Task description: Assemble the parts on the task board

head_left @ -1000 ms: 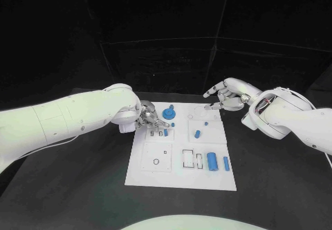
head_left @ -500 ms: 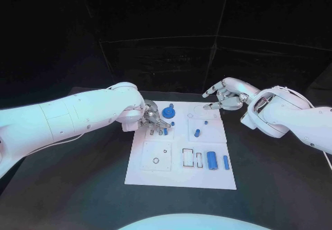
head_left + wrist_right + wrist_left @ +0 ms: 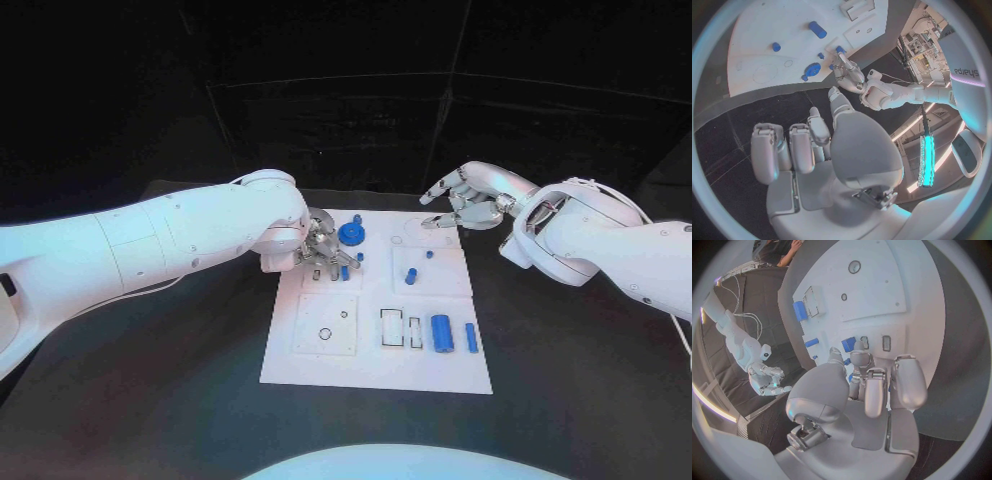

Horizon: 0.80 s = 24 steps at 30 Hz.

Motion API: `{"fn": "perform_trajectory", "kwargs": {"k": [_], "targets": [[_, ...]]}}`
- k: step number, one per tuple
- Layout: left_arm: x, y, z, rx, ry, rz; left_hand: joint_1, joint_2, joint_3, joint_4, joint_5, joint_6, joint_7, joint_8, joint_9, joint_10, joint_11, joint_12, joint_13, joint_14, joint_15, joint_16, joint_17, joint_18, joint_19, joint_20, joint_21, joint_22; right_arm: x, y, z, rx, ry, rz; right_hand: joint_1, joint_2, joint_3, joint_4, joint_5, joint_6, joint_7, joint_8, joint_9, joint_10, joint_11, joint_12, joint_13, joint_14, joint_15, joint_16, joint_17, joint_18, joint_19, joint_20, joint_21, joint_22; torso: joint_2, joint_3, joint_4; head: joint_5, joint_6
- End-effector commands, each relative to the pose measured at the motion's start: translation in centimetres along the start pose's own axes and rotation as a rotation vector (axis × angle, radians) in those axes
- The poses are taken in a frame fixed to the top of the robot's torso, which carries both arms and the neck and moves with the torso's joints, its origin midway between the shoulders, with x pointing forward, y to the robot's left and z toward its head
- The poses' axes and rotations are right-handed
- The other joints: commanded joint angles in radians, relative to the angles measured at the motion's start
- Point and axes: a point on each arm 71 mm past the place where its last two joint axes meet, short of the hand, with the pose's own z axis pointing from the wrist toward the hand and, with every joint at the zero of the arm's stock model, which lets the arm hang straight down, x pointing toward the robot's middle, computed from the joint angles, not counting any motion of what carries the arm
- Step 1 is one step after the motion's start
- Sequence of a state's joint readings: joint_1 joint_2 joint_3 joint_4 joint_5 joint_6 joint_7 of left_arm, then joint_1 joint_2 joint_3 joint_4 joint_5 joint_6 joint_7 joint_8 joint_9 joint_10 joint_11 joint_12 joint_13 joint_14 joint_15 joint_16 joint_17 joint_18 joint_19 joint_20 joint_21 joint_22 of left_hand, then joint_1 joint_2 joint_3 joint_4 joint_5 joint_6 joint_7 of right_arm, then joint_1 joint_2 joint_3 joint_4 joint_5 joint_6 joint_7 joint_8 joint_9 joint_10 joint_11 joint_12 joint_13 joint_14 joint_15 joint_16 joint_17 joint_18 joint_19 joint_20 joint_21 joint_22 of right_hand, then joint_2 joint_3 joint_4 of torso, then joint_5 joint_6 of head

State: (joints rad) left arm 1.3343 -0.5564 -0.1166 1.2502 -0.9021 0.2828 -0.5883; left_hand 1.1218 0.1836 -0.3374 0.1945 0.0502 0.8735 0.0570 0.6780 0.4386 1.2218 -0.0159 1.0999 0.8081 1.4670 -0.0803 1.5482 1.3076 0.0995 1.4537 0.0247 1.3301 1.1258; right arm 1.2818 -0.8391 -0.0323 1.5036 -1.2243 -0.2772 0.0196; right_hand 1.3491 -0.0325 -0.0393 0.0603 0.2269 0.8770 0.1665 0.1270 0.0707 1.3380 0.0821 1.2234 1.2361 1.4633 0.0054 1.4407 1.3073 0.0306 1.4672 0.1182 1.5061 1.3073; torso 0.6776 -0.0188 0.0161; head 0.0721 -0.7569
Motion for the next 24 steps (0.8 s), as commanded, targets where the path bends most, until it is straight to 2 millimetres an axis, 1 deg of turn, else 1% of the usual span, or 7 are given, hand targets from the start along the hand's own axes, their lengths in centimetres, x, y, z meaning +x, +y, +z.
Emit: {"fn": "perform_trajectory", "kwargs": {"k": [1, 4, 7, 14, 15, 19, 24], "targets": [[-0.07, -0.07, 0.01, -0.009, 0.010, 0.021, 0.011, 0.002, 0.005, -0.003, -0.002, -0.010, -0.001, 0.003, 0.002, -0.007, -0.002, 0.007, 0.000, 0.094, -0.004, 0.005, 0.223, -0.019, -0.005, -0.003, 0.003, 0.000, -0.06, 0.12, 0.05, -0.004, 0.005, -0.016, 0.001, 0.009, -0.007, -0.002, 0.006, 0.006, -0.001, 0.005, 0.002, 0.003, -0.005, 0.000, -0.001, 0.060, -0.004, -0.004, 0.051, 0.003, 0.005, -0.005, -0.005, 0.126, 0.000, -0.0004, 0.0018, -0.001, -0.001], [-0.07, -0.18, 0.07, -0.009, 0.012, 0.023, 0.015, 0.003, 0.006, -0.004, -0.002, -0.011, 0.000, 0.005, 0.003, -0.007, -0.001, 0.007, 0.000, 0.094, -0.003, 0.005, 0.222, -0.019, -0.005, -0.003, 0.004, 0.002, -0.04, 0.13, 0.07, -0.003, 0.006, -0.017, 0.001, 0.010, -0.008, -0.001, 0.007, 0.008, -0.002, 0.006, 0.002, 0.003, -0.006, -0.001, -0.002, 0.060, -0.004, -0.005, 0.050, 0.003, 0.005, -0.005, -0.005, 0.125, -0.001, -0.0010, 0.0021, -0.002, -0.003], [-0.03, -0.35, 0.12, -0.008, 0.015, 0.026, 0.016, 0.003, 0.007, -0.004, -0.002, -0.012, 0.000, 0.006, 0.004, -0.007, -0.001, 0.008, 0.000, 0.095, -0.003, 0.005, 0.223, -0.019, -0.005, -0.003, 0.004, 0.001, -0.01, 0.16, 0.10, -0.003, 0.008, -0.018, 0.001, 0.010, -0.008, -0.001, 0.007, 0.008, -0.002, 0.006, 0.002, 0.003, -0.006, -0.001, -0.002, 0.060, -0.004, -0.005, 0.050, 0.003, 0.005, -0.005, -0.005, 0.125, -0.001, -0.0001, 0.0018, 0.000, -0.003], [0.05, -0.58, 0.18, -0.007, 0.021, 0.032, 0.018, 0.004, 0.007, -0.005, -0.002, -0.012, 0.000, 0.007, 0.004, -0.007, -0.001, 0.008, 0.001, 0.095, -0.003, 0.005, 0.223, -0.019, -0.005, -0.003, 0.004, 0.003, 0.06, 0.22, 0.18, -0.003, 0.011, -0.018, 0.001, 0.010, -0.008, -0.001, 0.007, 0.008, -0.002, 0.006, 0.002, 0.003, -0.006, -0.001, -0.002, 0.060, -0.004, -0.005, 0.050, 0.003, 0.005, -0.005, -0.005, 0.125, 0.000, 0.0000, 0.0005, 0.002, -0.004], [0.06, -0.58, 0.19, -0.007, 0.023, 0.034, 0.019, 0.004, 0.007, -0.005, -0.002, -0.013, 0.000, 0.007, 0.005, -0.007, -0.001, 0.008, 0.001, 0.095, -0.003, 0.005, 0.223, -0.019, -0.005, -0.003, 0.004, 0.002, 0.07, 0.23, 0.19, -0.003, 0.012, -0.018, 0.001, 0.010, -0.008, -0.001, 0.007, 0.008, -0.002, 0.006, 0.002, 0.003, -0.006, -0.001, -0.002, 0.060, -0.004, -0.005, 0.050, 0.003, 0.005, -0.005, -0.005, 0.125, -0.001, -0.0004, 0.0003, 0.002, -0.005], [0.09, -0.58, 0.24, -0.008, 0.033, 0.040, 0.037, 0.006, 0.012, -0.015, -0.002, -0.019, 0.000, 0.014, 0.010, -0.009, -0.001, 0.010, 0.000, 0.094, -0.002, 0.005, 0.223, -0.019, -0.006, -0.002, 0.006, 0.005, 0.17, 0.35, 0.20, -0.003, 0.020, -0.018, 0.001, 0.012, -0.008, 0.000, 0.008, 0.009, -0.002, 0.008, 0.002, 0.003, -0.006, -0.001, -0.002, 0.059, -0.004, -0.005, 0.049, 0.003, 0.004, -0.006, -0.006, 0.124, 0.000, -0.0004, 0.0015, 0.000, -0.007], [0.18, -0.71, 0.28, -0.006, 0.044, 0.048, 0.048, 0.006, 0.015, -0.022, -0.002, -0.022, 0.001, 0.018, 0.013, -0.011, 0.000, 0.011, -0.001, 0.095, -0.002, 0.005, 0.223, -0.020, -0.006, -0.001, 0.007, 0.007, 0.31, 0.55, 0.28, -0.006, 0.027, -0.017, 0.001, 0.012, -0.008, 0.000, 0.008, 0.009, -0.002, 0.008, 0.002, 0.003, -0.006, -0.001, -0.002, 0.059, -0.004, -0.005, 0.049, 0.003, 0.004, -0.006, -0.006, 0.124, -0.001, 0.0006, 0.0005, 0.001, -0.009]]}}
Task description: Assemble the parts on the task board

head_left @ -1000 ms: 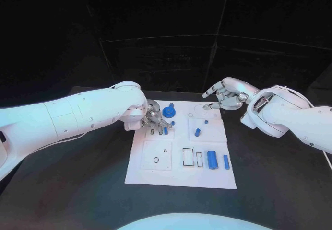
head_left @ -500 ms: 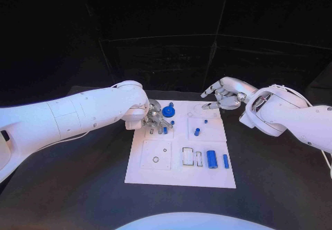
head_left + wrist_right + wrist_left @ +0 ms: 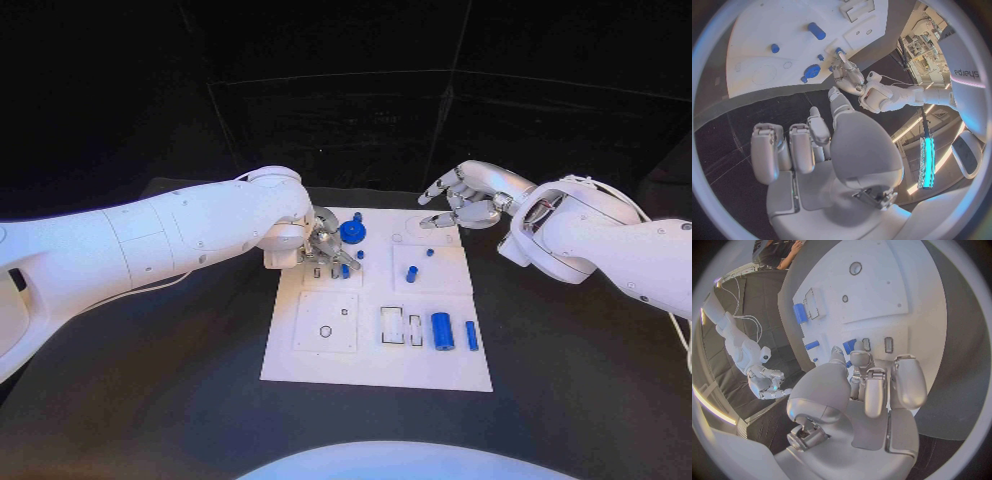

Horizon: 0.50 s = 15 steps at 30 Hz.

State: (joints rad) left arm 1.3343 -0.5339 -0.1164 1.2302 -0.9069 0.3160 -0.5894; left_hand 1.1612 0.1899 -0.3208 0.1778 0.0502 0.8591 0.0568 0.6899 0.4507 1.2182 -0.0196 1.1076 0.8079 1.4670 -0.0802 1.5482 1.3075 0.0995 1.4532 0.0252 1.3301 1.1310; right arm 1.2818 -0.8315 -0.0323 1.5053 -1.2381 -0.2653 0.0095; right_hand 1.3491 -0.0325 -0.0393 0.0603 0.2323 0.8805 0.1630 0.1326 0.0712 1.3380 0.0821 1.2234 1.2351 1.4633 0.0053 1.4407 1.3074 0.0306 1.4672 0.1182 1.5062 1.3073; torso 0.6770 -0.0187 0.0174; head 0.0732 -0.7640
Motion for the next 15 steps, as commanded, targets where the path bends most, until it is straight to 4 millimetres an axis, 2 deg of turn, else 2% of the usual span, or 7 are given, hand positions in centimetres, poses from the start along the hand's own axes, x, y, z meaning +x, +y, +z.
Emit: {"fn": "perform_trajectory", "kwargs": {"k": [1, 11, 15], "targets": [[0.09, -0.16, -0.03, -0.006, 0.022, 0.025, 0.011, 0.000, -0.001, -0.007, -0.002, -0.008, 0.001, 0.007, 0.002, -0.007, 0.003, 0.004, 0.000, 0.094, -0.002, 0.005, 0.223, -0.020, -0.006, -0.002, 0.007, 0.002, 0.06, 0.27, 0.09, -0.005, 0.012, -0.006, 0.001, 0.012, -0.008, 0.000, 0.003, 0.006, 0.002, 0.002, 0.002, 0.003, -0.006, -0.001, -0.001, 0.059, -0.004, -0.005, 0.049, 0.003, 0.004, -0.006, -0.006, 0.124, 0.000, 0.0003, -0.0004, 0.000, -0.002], [0.05, -0.15, 0.03, -0.010, 0.026, 0.027, 0.027, 0.007, 0.008, -0.017, -0.002, -0.012, 0.002, 0.013, 0.006, -0.008, 0.004, 0.005, -0.001, 0.094, -0.002, 0.005, 0.222, -0.019, -0.007, -0.001, 0.006, 0.001, 0.16, 0.39, 0.14, -0.005, 0.019, -0.006, 0.002, 0.013, -0.009, 0.000, 0.004, 0.007, 0.001, 0.003, 0.002, 0.003, -0.006, -0.001, -0.001, 0.059, -0.005, -0.005, 0.049, 0.003, 0.005, -0.006, -0.005, 0.125, 0.000, -0.0001, 0.0003, -0.001, -0.005], [0.06, -0.22, 0.02, -0.005, 0.023, 0.026, 0.053, 0.038, 0.035, -0.031, -0.002, -0.017, 0.002, 0.017, 0.009, -0.011, 0.004, 0.005, -0.004, 0.094, -0.002, 0.004, 0.221, -0.018, -0.009, -0.001, 0.004, -0.002, 0.15, 0.31, 0.08, -0.002, 0.022, -0.006, 0.002, 0.013, -0.009, 0.000, 0.004, 0.007, 0.001, 0.003, 0.002, 0.003, -0.006, -0.001, -0.001, 0.059, -0.005, -0.005, 0.049, 0.003, 0.005, -0.006, -0.005, 0.125, 0.000, 0.0001, 0.0010, -0.001, -0.007]]}}
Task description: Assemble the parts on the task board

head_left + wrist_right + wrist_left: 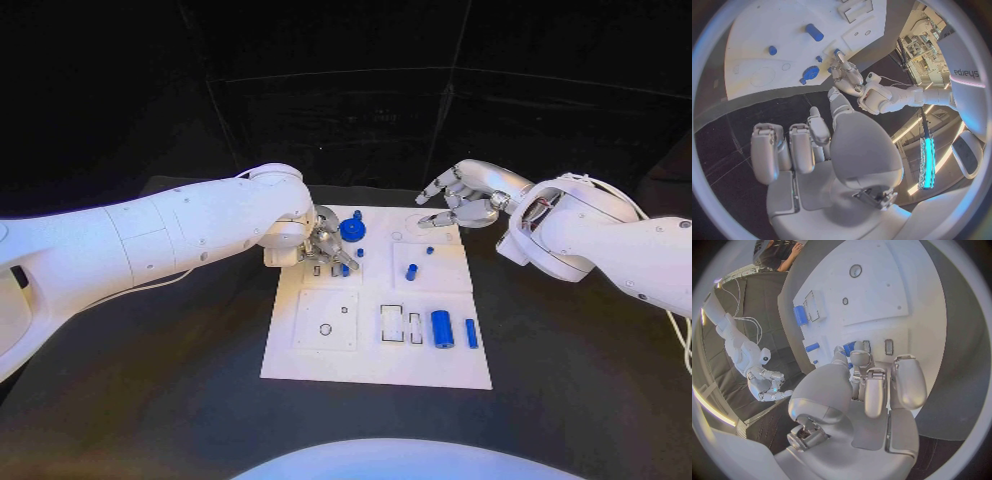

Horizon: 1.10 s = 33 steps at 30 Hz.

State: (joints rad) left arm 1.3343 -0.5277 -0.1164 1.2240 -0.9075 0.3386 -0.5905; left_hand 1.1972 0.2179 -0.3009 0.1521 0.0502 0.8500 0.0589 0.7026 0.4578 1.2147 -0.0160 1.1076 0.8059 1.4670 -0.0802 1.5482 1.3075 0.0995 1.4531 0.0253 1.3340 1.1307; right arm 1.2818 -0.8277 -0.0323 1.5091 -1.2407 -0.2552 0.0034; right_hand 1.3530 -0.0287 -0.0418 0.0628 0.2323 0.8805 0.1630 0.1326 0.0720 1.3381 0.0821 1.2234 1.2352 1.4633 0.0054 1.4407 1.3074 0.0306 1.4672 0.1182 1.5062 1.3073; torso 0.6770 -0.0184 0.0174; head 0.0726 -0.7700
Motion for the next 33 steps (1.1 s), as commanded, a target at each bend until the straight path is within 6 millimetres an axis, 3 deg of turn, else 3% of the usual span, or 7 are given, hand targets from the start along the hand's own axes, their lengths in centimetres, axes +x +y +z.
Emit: {"fn": "perform_trajectory", "kwargs": {"k": [1, 9, 18, 26, 27, 31, 33], "targets": [[-0.03, -0.10, -0.07, -0.003, 0.005, 0.012, 0.023, 0.016, 0.021, -0.009, -0.002, -0.010, 0.000, 0.005, 0.003, -0.008, 0.000, 0.005, -0.002, 0.094, -0.002, 0.004, 0.221, -0.018, -0.009, -0.001, 0.000, -0.002, -0.05, 0.05, -0.02, 0.001, 0.010, -0.005, -0.002, 0.009, -0.006, -0.002, 0.004, 0.007, 0.001, 0.003, 0.001, 0.003, -0.006, -0.001, -0.001, 0.059, -0.005, -0.005, 0.049, 0.003, 0.005, -0.006, -0.005, 0.125, 0.000, -0.0004, 0.0010, -0.001, -0.001], [-0.10, -0.16, -0.07, 0.006, -0.005, 0.005, 0.091, 0.066, 0.097, -0.056, -0.001, -0.027, -0.004, 0.006, 0.006, -0.013, -0.003, 0.004, -0.005, 0.094, -0.004, 0.004, 0.220, -0.018, -0.011, -0.002, 0.000, -0.002, -0.03, -0.07, -0.05, 0.007, 0.017, -0.006, -0.002, 0.010, -0.007, -0.002, 0.005, 0.008, 0.001, 0.004, 0.001, 0.003, -0.007, -0.001, -0.001, 0.059, -0.005, -0.006, 0.048, 0.004, 0.004, -0.006, -0.006, 0.123, 0.000, 0.0001, 0.0002, -0.001, -0.005], [-0.17, 0.04, -0.10, 0.012, -0.004, 0.004, 0.151, 0.062, 0.209, -0.115, 0.001, -0.047, -0.005, -0.004, 0.001, -0.025, -0.007, -0.004, -0.013, 0.093, -0.007, 0.003, 0.218, -0.017, -0.014, -0.006, -0.003, -0.004, 0.00, -0.28, 0.00, 0.020, 0.024, -0.007, -0.005, 0.013, -0.012, 0.002, 0.006, 0.011, 0.000, 0.007, 0.001, 0.004, -0.007, 0.001, 0.000, 0.059, -0.006, -0.006, 0.049, 0.004, 0.005, -0.007, -0.006, 0.124, 0.000, 0.0004, 0.0014, 0.001, -0.007], [-0.26, 0.39, -0.19, 0.017, -0.008, -0.003, 0.096, -0.003, 0.412, -0.155, 0.036, -0.054, 0.003, -0.014, -0.010, -0.031, -0.001, -0.007, -0.024, 0.093, 0.000, 0.002, 0.216, -0.017, -0.014, -0.001, -0.004, 0.000, 0.03, -0.45, 0.07, 0.031, 0.031, -0.006, -0.009, 0.013, -0.016, 0.006, 0.005, 0.011, 0.000, 0.008, 0.001, 0.006, -0.008, 0.002, 0.001, 0.060, -0.006, -0.006, 0.050, 0.003, 0.005, -0.008, -0.006, 0.125, -0.001, -0.0003, 0.0014, 0.005, -0.008], [-0.29, 0.43, -0.20, 0.019, -0.011, -0.006, 0.022, -0.055, 0.567, -0.154, 0.031, -0.047, 0.018, -0.006, -0.010, -0.028, 0.004, -0.004, -0.029, 0.093, 0.011, 0.002, 0.216, -0.013, -0.015, -0.004, -0.006, 0.000, 0.03, -0.47, 0.09, 0.033, 0.031, -0.006, -0.010, 0.013, -0.017, 0.007, 0.005, 0.011, 0.000, 0.009, 0.001, 0.006, -0.008, 0.003, 0.002, 0.060, -0.006, -0.006, 0.050, 0.003, 0.005, -0.008, -0.006, 0.125, -0.001, -0.0002, 0.0014, 0.006, -0.008], [-0.36, 0.54, -0.31, 0.035, -0.025, -0.038, -0.046, -0.136, 0.784, -0.170, 0.032, -0.060, 0.014, 0.011, -0.002, -0.021, 0.006, 0.005, -0.028, 0.093, 0.009, 0.001, 0.214, -0.014, -0.014, 0.001, -0.007, 0.002, 0.03, -0.57, 0.13, 0.041, 0.031, -0.006, -0.012, 0.013, -0.018, 0.008, 0.006, 0.012, -0.001, 0.009, 0.001, 0.007, -0.008, 0.003, 0.002, 0.060, -0.006, -0.006, 0.050, 0.003, 0.005, -0.008, -0.006, 0.125, -0.001, -0.0003, 0.0023, 0.007, -0.008], [-0.40, 0.56, -0.38, 0.044, -0.035, -0.054, -0.063, -0.146, 0.834, -0.170, 0.039, -0.060, 0.009, 0.018, 0.002, -0.017, 0.006, 0.009, -0.027, 0.093, 0.007, 0.001, 0.214, -0.015, -0.013, 0.005, -0.007, 0.004, 0.01, -0.60, 0.14, 0.044, 0.028, -0.006, -0.012, 0.013, -0.019, 0.009, 0.006, 0.012, -0.001, 0.010, 0.001, 0.007, -0.008, 0.004, 0.002, 0.060, -0.007, -0.005, 0.050, 0.003, 0.006, -0.008, -0.005, 0.125, 0.000, -0.0006, 0.0028, 0.007, -0.008]]}}
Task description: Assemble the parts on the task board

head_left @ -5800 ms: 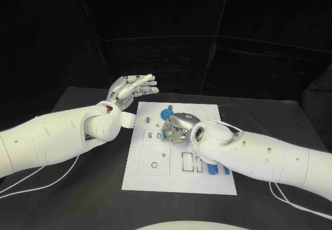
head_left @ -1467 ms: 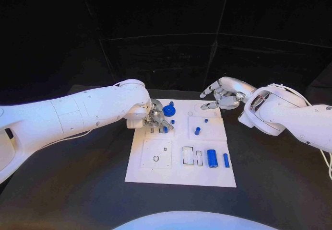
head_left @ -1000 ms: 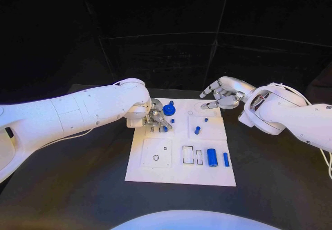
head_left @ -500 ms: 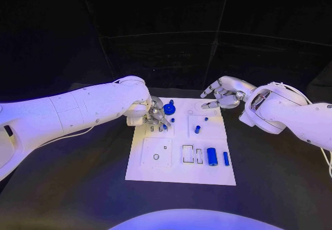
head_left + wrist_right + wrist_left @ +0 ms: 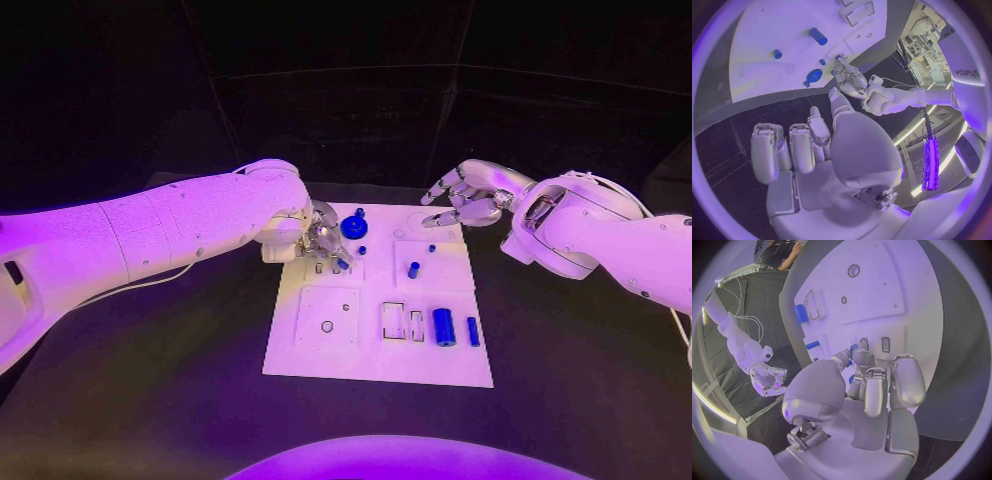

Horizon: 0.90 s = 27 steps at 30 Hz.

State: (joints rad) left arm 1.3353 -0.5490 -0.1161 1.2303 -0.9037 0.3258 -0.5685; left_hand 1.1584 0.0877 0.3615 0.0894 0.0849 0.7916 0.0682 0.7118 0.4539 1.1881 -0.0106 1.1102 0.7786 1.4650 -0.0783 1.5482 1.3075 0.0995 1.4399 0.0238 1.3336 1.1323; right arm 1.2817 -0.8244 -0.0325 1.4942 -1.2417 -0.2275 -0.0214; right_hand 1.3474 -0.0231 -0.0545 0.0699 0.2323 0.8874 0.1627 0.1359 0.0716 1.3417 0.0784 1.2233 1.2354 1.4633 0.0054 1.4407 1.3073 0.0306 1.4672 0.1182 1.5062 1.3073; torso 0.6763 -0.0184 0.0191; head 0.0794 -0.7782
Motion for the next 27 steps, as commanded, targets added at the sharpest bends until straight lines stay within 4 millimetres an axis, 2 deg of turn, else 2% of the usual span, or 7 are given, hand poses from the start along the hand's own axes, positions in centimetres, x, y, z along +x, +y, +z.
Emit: {"fn": "perform_trajectory", "kwargs": {"k": [1, 2, 3, 10, 15, 19, 27], "targets": [[-0.1, -0.2, -0.2, 0.035, -0.028, -0.042, -0.030, -0.022, 0.192, -0.110, 0.009, -0.001, 0.000, 0.012, 0.007, 0.014, 0.000, 0.010, 0.005, 0.095, 0.004, 0.001, 0.213, -0.016, 0.000, 0.008, -0.006, 0.003, -0.1, 0.0, 0.0, 0.010, 0.002, -0.003, -0.007, 0.008, -0.007, 0.002, 0.007, 0.005, -0.001, 0.006, 0.001, 0.004, -0.004, 0.005, 0.003, 0.060, -0.007, -0.005, 0.051, 0.003, 0.006, -0.008, -0.005, 0.126, 0.000, -0.0005, 0.0015, 0.000, 0.000], [-0.2, -0.2, -0.2, 0.040, -0.037, -0.052, -0.062, -0.043, 0.256, -0.108, 0.014, 0.002, 0.005, 0.024, 0.013, 0.021, -0.003, 0.015, 0.006, 0.095, 0.004, 0.001, 0.214, -0.017, 0.000, 0.009, -0.006, 0.004, -0.1, 0.0, 0.1, 0.012, 0.001, -0.003, -0.007, 0.009, -0.007, 0.003, 0.008, 0.005, -0.001, 0.007, 0.001, 0.004, -0.005, 0.005, 0.003, 0.060, -0.007, -0.005, 0.051, 0.003, 0.006, -0.008, -0.005, 0.125, 0.000, -0.0005, 0.0015, 0.000, 0.001], [-0.2, -0.2, -0.3, 0.045, -0.046, -0.060, -0.068, -0.051, 0.274, -0.112, 0.017, 0.001, 0.001, 0.027, 0.014, 0.024, -0.001, 0.017, 0.009, 0.095, 0.004, 0.001, 0.215, -0.016, 0.000, 0.009, -0.007, 0.004, -0.1, -0.1, 0.1, 0.013, -0.001, -0.003, -0.007, 0.010, -0.008, 0.003, 0.009, 0.006, -0.001, 0.007, 0.001, 0.005, -0.005, 0.006, 0.003, 0.060, -0.007, -0.005, 0.051, 0.003, 0.006, -0.008, -0.005, 0.125, 0.001, -0.0004, 0.0010, 0.002, 0.001], [-0.1, -0.1, -0.7, 0.074, -0.085, -0.091, -0.098, -0.079, 0.347, -0.130, 0.060, 0.012, -0.005, 0.043, 0.022, 0.046, -0.004, 0.032, 0.027, 0.097, 0.001, 0.005, 0.222, -0.017, 0.001, 0.007, -0.007, 0.006, -0.2, -0.1, 0.1, 0.018, -0.006, -0.003, -0.008, 0.014, -0.009, 0.006, 0.015, 0.006, -0.001, 0.009, 0.001, 0.006, -0.005, 0.006, 0.003, 0.060, -0.007, -0.005, 0.051, 0.003, 0.006, -0.009, -0.005, 0.126, 0.001, 0.0001, 0.0005, 0.005, 0.000], [0.0, 0.1, -1.0, 0.082, -0.101, -0.104, -0.106, -0.086, 0.362, -0.136, 0.073, 0.017, -0.007, 0.046, 0.022, 0.052, -0.005, 0.035, 0.031, 0.097, 0.000, 0.006, 0.225, -0.017, 0.003, 0.006, -0.006, 0.009, -0.2, -0.2, 0.1, 0.022, -0.007, -0.003, -0.008, 0.014, -0.010, 0.006, 0.015, 0.007, -0.001, 0.009, 0.001, 0.006, -0.005, 0.006, 0.003, 0.060, -0.007, -0.005, 0.051, 0.003, 0.006, -0.009, -0.005, 0.126, 0.000, 0.0019, 0.0015, 0.009, -0.003], [0.2, 0.7, -1.3, 0.075, -0.116, -0.117, -0.109, -0.088, 0.368, -0.139, 0.078, 0.020, -0.007, 0.046, 0.022, 0.055, -0.006, 0.036, 0.033, 0.098, -0.001, 0.007, 0.226, -0.018, 0.004, 0.006, -0.004, 0.012, -0.2, -0.3, 0.1, 0.024, -0.007, -0.003, -0.008, 0.015, -0.010, 0.007, 0.016, 0.007, -0.001, 0.009, 0.001, 0.006, -0.005, 0.006, 0.003, 0.061, -0.007, -0.005, 0.051, 0.003, 0.006, -0.009, -0.005, 0.126, 0.000, 0.0006, 0.0011, 0.011, -0.004], [0.7, 2.2, -1.5, 0.054, -0.140, -0.139, -0.113, -0.095, 0.380, -0.146, 0.086, 0.026, -0.009, 0.048, 0.022, 0.060, -0.007, 0.039, 0.037, 0.099, -0.002, 0.009, 0.231, -0.018, 0.006, 0.005, -0.002, 0.017, -0.3, -0.5, 0.0, 0.031, -0.011, -0.004, -0.008, 0.015, -0.010, 0.007, 0.016, 0.007, -0.001, 0.009, 0.001, 0.006, -0.005, 0.006, 0.003, 0.061, -0.007, -0.005, 0.051, 0.003, 0.006, -0.009, -0.005, 0.126, -0.001, 0.0024, 0.0022, 0.015, -0.006]]}}
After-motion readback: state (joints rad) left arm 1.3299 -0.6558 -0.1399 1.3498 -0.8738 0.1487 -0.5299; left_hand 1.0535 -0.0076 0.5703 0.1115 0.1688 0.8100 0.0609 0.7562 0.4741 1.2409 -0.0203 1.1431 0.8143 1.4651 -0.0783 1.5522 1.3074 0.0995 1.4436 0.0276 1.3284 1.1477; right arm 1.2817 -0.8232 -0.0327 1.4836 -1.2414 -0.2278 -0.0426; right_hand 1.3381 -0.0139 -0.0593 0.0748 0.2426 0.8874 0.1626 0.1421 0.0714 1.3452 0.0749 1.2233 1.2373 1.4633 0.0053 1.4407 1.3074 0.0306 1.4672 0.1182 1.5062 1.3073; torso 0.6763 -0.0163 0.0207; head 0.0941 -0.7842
